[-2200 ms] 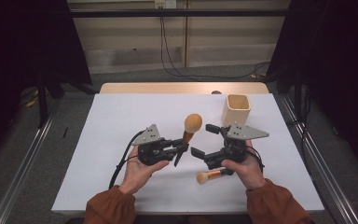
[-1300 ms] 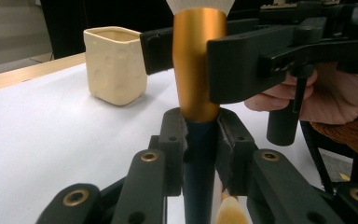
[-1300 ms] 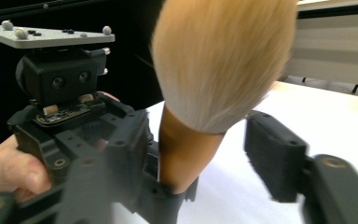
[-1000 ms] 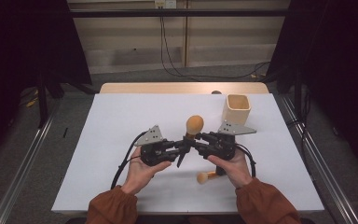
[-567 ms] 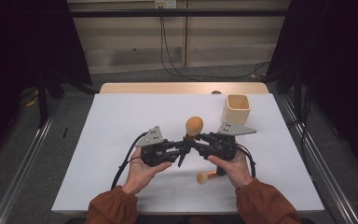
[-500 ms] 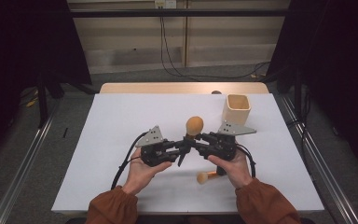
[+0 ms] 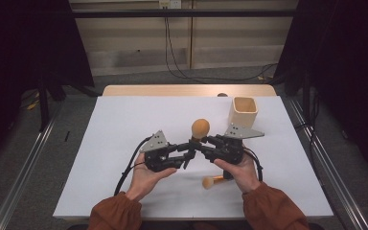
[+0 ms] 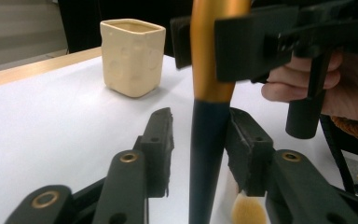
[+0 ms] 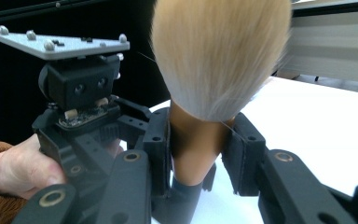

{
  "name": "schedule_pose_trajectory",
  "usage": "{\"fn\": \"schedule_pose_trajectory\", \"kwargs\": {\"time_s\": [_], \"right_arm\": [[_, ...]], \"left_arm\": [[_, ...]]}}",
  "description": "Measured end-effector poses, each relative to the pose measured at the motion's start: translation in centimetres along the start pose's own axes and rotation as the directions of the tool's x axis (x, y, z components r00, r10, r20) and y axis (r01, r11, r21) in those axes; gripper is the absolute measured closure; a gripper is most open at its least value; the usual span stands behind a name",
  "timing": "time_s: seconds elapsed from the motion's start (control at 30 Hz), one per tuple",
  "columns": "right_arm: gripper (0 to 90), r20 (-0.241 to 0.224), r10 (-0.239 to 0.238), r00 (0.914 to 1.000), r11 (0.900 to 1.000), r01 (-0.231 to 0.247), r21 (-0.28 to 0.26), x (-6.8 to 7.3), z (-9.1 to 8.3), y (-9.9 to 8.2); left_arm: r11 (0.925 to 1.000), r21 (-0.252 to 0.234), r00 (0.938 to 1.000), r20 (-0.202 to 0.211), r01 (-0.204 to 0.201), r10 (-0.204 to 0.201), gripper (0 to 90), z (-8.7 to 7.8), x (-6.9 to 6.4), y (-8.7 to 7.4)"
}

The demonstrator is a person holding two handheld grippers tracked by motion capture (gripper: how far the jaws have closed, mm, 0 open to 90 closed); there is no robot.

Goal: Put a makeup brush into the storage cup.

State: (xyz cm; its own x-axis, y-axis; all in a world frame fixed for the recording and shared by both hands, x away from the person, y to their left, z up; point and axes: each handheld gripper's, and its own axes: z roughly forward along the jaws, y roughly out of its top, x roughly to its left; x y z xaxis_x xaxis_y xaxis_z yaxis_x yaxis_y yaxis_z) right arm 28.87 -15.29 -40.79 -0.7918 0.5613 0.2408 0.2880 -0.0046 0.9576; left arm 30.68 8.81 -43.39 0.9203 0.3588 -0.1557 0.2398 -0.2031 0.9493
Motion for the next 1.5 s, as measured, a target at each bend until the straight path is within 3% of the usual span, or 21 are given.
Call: {"fn": "schedule_pose_trajectory", "kwargs": {"time_s": [0.27,0.47,0.57,0.63,0.73,0.87,0.97,1.1,1.17,1.3,1.43,1.5], "right_arm": [[65.4,0.013,-0.008,0.9999,1.0,0.008,-0.005,-0.2,-0.5,0.2],[65.4,0.022,-0.016,0.9996,0.9998,0.016,-0.01,-0.2,-0.8,0.4],[65.4,0.031,-0.014,0.9994,0.9998,0.015,-0.013,-0.4,-0.9,0.4],[65.4,0.036,-0.013,0.9993,0.9998,0.013,-0.013,-0.4,-1.1,0.4],[65.3,0.04,-0.014,0.9991,0.9998,0.014,-0.014,-0.6,-1.2,0.4],[65.4,0.044,-0.015,0.9989,0.9999,0.015,-0.006,-0.6,-1.2,0.3],[65.3,0.05,-0.018,0.9986,0.9998,0.019,-0.003,-0.7,-1.2,0.2],[65.3,0.059,-0.021,0.998,0.9997,0.022,-0.008,-0.9,-1.5,0.4],[65.3,0.066,-0.023,0.9976,0.9996,0.024,-0.012,-1.0,-1.7,0.5],[65.4,0.08,-0.019,0.9966,0.9996,0.021,-0.019,-1.4,-2.1,0.6],[65.4,0.095,-0.029,0.9951,0.9992,0.031,-0.025,-1.7,-2.4,0.9],[65.3,0.099,-0.032,0.9945,0.9989,0.035,-0.029,-1.8,-2.6,1.1]], "left_arm": [[0.9999,-0.009,0.9992,-0.04,-0.008,0.008,43.6,-0.2,-0.1,0.0],[0.9999,-0.009,0.9957,-0.092,0.007,-0.007,21.6,-0.6,0.0,-0.1],[1.0,-0.007,0.9936,-0.113,0.002,-0.003,15.9,-0.9,0.1,-0.1],[0.9996,-0.014,0.9936,-0.11,0.023,-0.024,14.6,-1.1,0.2,-0.2],[0.9998,0.002,0.9888,-0.148,0.021,-0.021,8.5,-1.4,0.3,-0.2],[0.9987,-0.004,0.9865,-0.156,0.051,-0.05,6.7,-2.0,0.4,-0.4],[0.9994,0.009,0.9812,-0.191,0.034,-0.031,4.3,-2.6,0.4,-0.3],[0.9999,0.009,0.9784,-0.206,0.011,-0.009,2.3,-3.5,0.6,-0.3],[0.9999,0.0,0.9768,-0.214,0.016,-0.016,2.3,-4.0,0.7,-0.4],[0.9999,0.004,0.9677,-0.252,0.014,-0.013,2.1,-4.9,1.0,-0.8],[0.9993,-0.024,0.9673,-0.251,0.031,-0.035,1.9,-6.0,1.1,-1.1],[0.9995,-0.026,0.9592,-0.282,0.019,-0.026,2.0,-6.6,1.1,-1.2]]}}
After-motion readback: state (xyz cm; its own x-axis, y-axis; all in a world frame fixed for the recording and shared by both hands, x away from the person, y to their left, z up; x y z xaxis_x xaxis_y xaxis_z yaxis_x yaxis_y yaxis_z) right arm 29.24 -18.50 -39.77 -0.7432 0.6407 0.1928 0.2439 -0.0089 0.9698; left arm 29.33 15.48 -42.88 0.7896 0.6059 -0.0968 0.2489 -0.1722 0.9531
